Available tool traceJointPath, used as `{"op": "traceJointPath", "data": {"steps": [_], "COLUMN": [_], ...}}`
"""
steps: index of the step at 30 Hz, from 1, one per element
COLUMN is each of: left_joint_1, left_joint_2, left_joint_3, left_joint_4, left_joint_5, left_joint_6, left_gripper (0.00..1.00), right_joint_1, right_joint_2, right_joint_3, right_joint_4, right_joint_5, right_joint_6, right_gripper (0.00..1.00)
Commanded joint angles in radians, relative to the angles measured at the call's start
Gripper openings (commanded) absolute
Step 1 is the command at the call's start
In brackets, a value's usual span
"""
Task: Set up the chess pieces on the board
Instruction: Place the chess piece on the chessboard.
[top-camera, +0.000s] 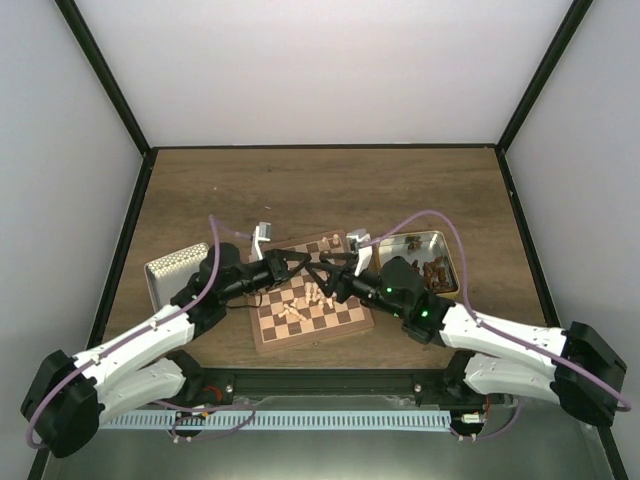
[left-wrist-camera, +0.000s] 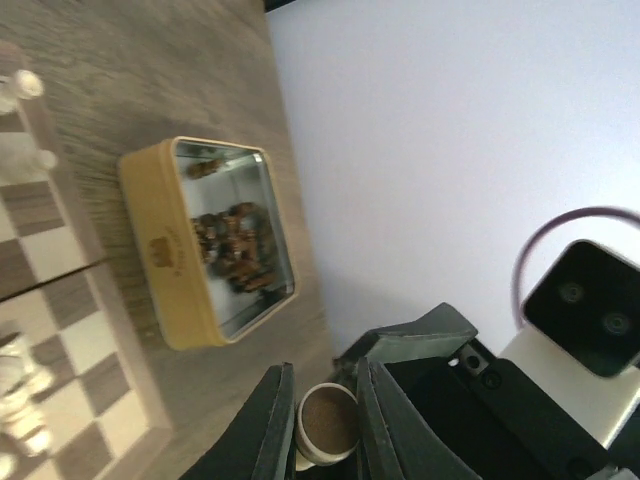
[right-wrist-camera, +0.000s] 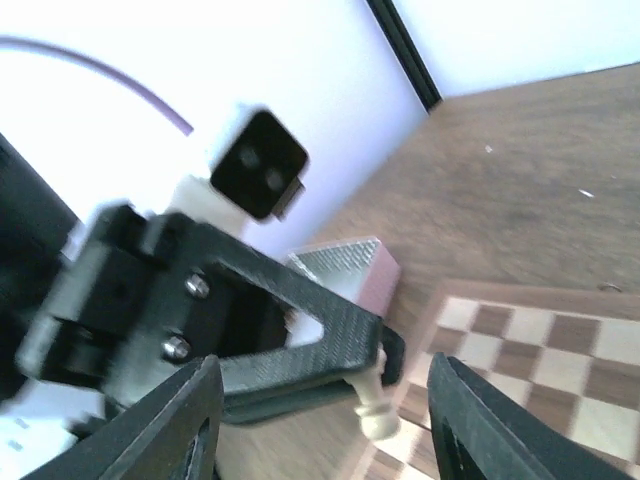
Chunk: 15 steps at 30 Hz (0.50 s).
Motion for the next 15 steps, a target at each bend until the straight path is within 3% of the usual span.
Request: {"op": "traceJointPath", "data": {"steps": [1, 9, 15], "left_joint_1": [-0.003, -0.003, -0.003], "left_joint_2": [-0.019, -0.036, -0.035], "left_joint_3": [0.003, -0.005, -0.004], "left_joint_4": [0.158, 0.31, 0.35], "left_joint_5": [0.033, -0.003, -0.013], "left_joint_6": [-0.173, -0.37, -0.414], "left_gripper": [0.09, 0.09, 0.09], "right_joint_1": [0.002, 0.002, 0.001], "right_joint_2": [-0.041, -0.034, -0.023], "right_joint_3": [-0.016, 0.043, 0.02], "right_joint_4": [0.136, 0.03, 0.197], "right_joint_5": [0.023, 0.081, -0.01], "right_joint_6": [0.336, 0.546, 0.537], "right_gripper": [0.59, 0.54, 0.44]}}
